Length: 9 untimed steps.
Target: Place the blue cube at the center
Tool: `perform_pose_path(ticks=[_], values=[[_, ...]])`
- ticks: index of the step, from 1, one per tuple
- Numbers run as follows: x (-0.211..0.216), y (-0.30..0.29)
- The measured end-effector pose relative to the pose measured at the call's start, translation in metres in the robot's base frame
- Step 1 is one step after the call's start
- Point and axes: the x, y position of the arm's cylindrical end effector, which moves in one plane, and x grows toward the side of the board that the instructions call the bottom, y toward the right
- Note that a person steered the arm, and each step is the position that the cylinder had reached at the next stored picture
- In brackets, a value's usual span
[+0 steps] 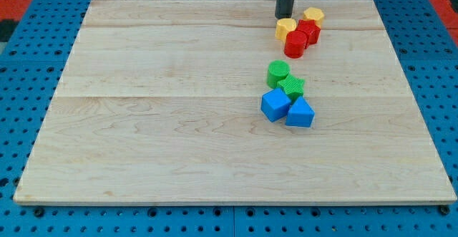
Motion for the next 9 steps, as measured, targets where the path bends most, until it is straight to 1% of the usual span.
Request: perform_pose_path(ticks=[1,2,3,4,5,6,7,9], values=[[-0.009,-0.018],[-0.01,-0.021],[0.003,-0.045],[0.022,-0.082],[0.07,-0.088],[0.13,-0.088],[0.16,-0.096],[0.178,-0.105]])
